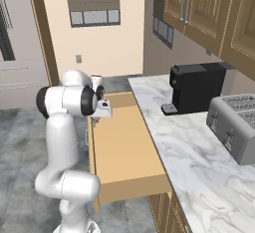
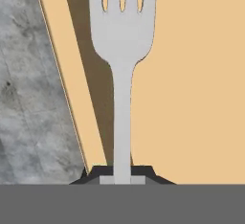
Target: Pick up the metallic utensils from the counter and place them in the open drawer. Make sure not to pick up any wooden utensils.
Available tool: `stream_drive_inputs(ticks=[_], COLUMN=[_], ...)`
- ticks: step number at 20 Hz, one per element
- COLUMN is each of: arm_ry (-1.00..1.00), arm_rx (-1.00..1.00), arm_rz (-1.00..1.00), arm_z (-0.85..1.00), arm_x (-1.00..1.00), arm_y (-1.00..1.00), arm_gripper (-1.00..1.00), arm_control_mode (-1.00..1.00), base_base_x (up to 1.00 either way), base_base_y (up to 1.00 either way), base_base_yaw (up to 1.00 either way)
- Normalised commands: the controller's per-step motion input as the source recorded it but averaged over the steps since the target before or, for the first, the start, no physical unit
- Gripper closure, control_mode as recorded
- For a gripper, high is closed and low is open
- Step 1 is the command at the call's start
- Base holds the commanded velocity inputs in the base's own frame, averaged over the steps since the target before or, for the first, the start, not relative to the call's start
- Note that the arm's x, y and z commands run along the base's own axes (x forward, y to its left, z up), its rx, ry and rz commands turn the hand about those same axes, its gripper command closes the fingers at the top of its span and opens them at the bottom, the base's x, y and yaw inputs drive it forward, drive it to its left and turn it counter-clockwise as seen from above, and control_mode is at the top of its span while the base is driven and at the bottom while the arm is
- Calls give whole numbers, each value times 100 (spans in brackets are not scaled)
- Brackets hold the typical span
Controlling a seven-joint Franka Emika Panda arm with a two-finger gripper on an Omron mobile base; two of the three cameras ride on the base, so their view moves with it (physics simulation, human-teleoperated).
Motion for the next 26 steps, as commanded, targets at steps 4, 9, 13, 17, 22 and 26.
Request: stream_drive_inputs(ticks=[4,9,13,17,22,26], arm_ry=[-22,-1,5,1,-6,-1], arm_rx=[0,0,-1,-4,0,0], arm_rz=[10,7,1,0,0,0], arm_z=[-7,-6,-46,-63,-44,-28], arm_x=[51,44,36,33,18,1], arm_y=[-34,-62,-52,-9,0,0], arm_gripper=[100,100,100,100,100,100], arm_control_mode=[-100,-100,-100,-100,-100,-100], base_base_x=[0,0,0,0,0,0], base_base_y=[0,0,0,0,0,0], base_base_yaw=[0,0,0,0,0,0])
